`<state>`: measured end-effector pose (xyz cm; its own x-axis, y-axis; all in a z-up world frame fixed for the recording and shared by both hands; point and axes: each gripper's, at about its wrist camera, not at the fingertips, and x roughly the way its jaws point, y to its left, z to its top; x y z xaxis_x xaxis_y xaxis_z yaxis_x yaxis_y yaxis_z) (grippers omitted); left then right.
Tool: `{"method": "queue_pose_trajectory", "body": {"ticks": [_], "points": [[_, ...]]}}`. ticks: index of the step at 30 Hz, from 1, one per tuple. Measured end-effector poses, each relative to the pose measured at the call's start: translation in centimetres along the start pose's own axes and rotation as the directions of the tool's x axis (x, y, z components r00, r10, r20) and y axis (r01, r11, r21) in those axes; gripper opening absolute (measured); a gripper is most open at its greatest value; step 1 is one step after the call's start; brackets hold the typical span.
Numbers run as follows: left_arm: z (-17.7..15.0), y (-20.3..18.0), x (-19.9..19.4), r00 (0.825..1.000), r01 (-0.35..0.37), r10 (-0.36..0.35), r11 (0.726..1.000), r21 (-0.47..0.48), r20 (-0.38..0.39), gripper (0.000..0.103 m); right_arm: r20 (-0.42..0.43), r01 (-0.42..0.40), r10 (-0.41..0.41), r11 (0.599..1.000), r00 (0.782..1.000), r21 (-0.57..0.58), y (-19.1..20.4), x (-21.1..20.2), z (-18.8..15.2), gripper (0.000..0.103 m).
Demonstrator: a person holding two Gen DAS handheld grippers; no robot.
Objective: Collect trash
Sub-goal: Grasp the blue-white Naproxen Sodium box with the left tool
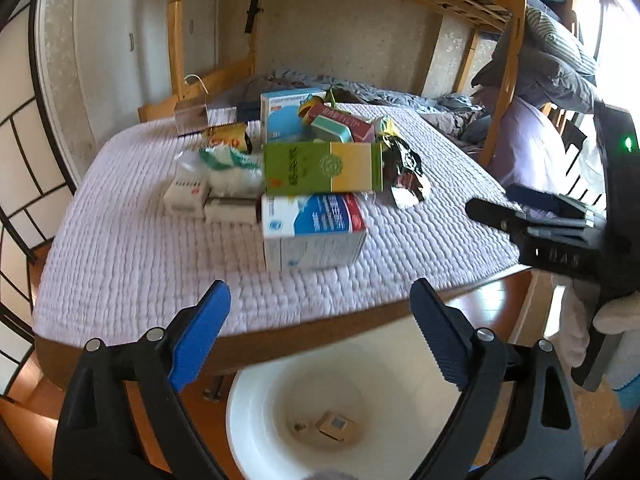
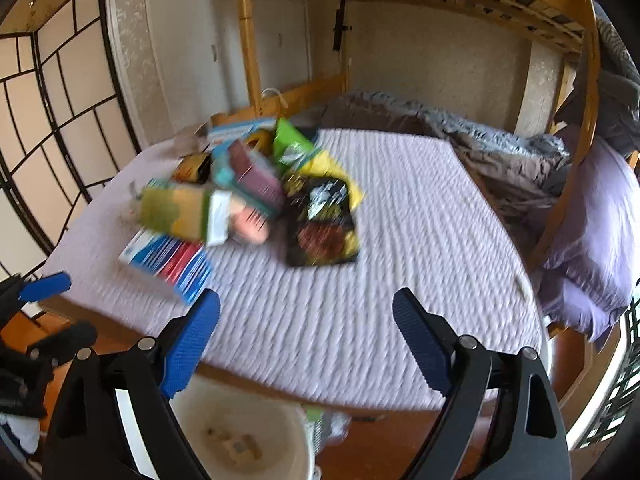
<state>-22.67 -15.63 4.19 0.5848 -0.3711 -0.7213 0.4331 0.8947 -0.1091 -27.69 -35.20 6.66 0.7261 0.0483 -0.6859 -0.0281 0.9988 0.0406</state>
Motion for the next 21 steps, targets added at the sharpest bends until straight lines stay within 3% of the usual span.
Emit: {"method": "queue_pose_trajectory", "body": {"ticks": [7,10,15,21], "points": [[0.6,0.3,2.2,1.000,-0.004,0.003,0.998,-0.055,-0.015,0.093,0.013,-0.002,0.002,1.000,1.000,-0.002,-1.2,3.0,2.6,0.091],[0.9,0.6,3.1,1.000,-0.007,0.006,0.995,-0.103,-0.014,0.093,0.066,-0.017,0.016,1.000,0.998,0.015,-2.1,4.2,3.3,0.098],[1.1,1.1,4.5,0.998,-0.066,0.062,0.988,-0.139,-0.027,0.093,0.008,0.029,-0.028,0.999,1.000,-0.034,-2.2,7.5,4.4,0.098],[1.2,0.4,6.1,0.993,-0.115,0.110,0.987,-0.115,-0.053,0.093,-0.025,0.043,-0.046,0.994,0.999,-0.096,-1.7,10.7,5.0,0.098]]}}
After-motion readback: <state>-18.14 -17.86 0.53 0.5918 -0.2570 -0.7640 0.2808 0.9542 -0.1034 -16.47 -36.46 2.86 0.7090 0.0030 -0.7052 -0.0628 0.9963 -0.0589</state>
